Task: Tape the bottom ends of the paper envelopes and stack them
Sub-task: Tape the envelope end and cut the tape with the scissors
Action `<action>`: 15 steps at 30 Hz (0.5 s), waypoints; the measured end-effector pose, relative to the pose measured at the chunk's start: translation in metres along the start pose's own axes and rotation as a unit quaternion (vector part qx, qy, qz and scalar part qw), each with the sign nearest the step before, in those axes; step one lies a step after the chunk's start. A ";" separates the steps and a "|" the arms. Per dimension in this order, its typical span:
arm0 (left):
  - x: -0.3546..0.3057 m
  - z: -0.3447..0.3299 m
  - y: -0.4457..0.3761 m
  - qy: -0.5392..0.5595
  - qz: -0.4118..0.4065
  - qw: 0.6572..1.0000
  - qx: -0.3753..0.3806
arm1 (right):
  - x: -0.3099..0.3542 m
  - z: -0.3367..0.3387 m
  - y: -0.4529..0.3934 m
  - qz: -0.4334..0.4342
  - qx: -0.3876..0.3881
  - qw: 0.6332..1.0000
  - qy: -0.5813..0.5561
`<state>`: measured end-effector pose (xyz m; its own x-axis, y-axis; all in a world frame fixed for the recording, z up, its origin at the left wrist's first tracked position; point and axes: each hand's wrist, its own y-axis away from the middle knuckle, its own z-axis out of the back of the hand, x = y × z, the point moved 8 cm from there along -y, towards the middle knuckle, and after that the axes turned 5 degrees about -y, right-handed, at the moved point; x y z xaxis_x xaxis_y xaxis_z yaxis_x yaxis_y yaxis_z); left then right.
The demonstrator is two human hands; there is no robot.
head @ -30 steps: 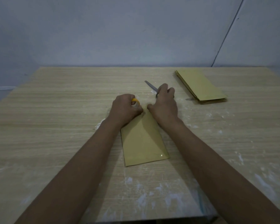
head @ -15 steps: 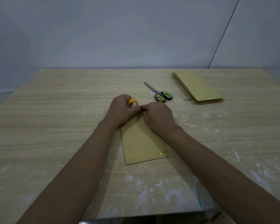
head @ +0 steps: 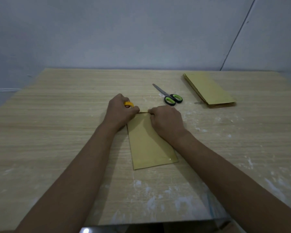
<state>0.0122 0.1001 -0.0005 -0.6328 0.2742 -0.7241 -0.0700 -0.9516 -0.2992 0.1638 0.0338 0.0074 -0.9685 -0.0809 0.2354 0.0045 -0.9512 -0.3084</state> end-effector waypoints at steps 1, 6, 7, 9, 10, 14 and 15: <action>0.000 -0.001 0.000 -0.008 -0.004 1.000 0.006 | 0.000 -0.001 0.000 0.000 0.002 1.000 0.000; -0.005 -0.004 0.002 -0.038 -0.020 0.999 0.031 | 0.001 -0.002 0.000 0.001 0.010 1.000 0.014; -0.007 -0.004 0.003 -0.047 -0.024 0.998 0.037 | 0.001 -0.003 0.000 0.000 0.011 1.000 0.016; -0.009 -0.006 0.005 -0.061 -0.031 0.997 0.046 | 0.001 -0.004 0.000 0.003 0.015 1.000 0.022; -0.010 -0.006 0.005 -0.064 -0.030 0.996 0.050 | 0.001 -0.004 0.000 0.006 0.016 1.000 0.025; -0.011 -0.007 0.006 -0.068 -0.035 0.995 0.061 | 0.001 -0.008 -0.003 0.003 0.018 1.000 0.025; -0.011 -0.007 0.007 -0.071 -0.037 0.995 0.062 | 0.003 -0.008 -0.004 -0.001 0.014 1.000 0.020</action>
<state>0.0240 0.0916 0.0010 -0.7248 0.3307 -0.6044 -0.2100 -0.9416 -0.2634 0.1593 0.0394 0.0016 -0.9779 -0.0670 0.1981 0.0088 -0.9597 -0.2810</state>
